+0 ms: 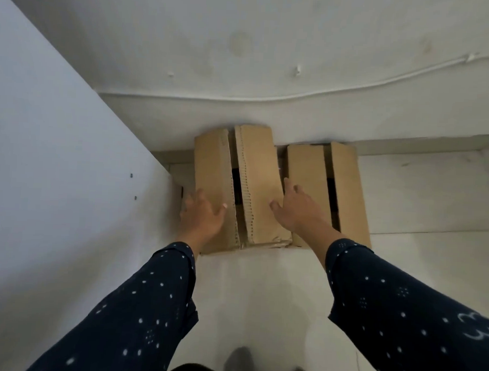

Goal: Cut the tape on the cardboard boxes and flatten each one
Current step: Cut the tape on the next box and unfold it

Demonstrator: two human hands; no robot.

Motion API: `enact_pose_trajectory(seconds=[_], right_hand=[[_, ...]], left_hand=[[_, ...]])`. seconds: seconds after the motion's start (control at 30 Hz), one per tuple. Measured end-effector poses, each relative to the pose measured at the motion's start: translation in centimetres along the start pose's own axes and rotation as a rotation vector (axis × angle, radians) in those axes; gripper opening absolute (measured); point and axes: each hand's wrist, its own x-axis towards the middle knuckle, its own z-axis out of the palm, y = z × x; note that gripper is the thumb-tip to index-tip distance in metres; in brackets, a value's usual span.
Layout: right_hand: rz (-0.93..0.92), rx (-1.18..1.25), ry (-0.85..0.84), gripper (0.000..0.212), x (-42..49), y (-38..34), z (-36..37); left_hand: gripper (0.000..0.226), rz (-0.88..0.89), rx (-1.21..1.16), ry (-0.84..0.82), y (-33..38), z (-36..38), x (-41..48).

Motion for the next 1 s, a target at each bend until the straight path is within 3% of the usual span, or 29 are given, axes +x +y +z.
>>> enact_pose_trajectory(seconds=[0.17,0.27,0.47,0.67,1.0], right_hand=[[0.125,0.329,-0.051,0.085,4.6,1.7,5.5],[0.152,0.484,-0.026,0.076,5.1,1.4,6.8],[0.123,0.481,0.102,0.067,1.3,-0.3,3.0],[0.158,0.436,0.142,0.064,-7.9,-1.1,-5.7],[0.131,0.513,0.334,0.064,-28.1,-7.4,-23.7]], left_hand=[[0.081,-0.183,-0.281,-0.075,-1.8,4.1,3.5],[0.087,-0.235,-0.417,-0.027,-2.3,5.2,4.2],[0.083,-0.246,-0.481,0.012,-0.2,3.2,-0.1],[0.087,-0.143,-0.392,-0.003,5.3,-4.7,-8.4],[0.098,0.009,-0.206,0.078,14.0,-24.9,-26.2]])
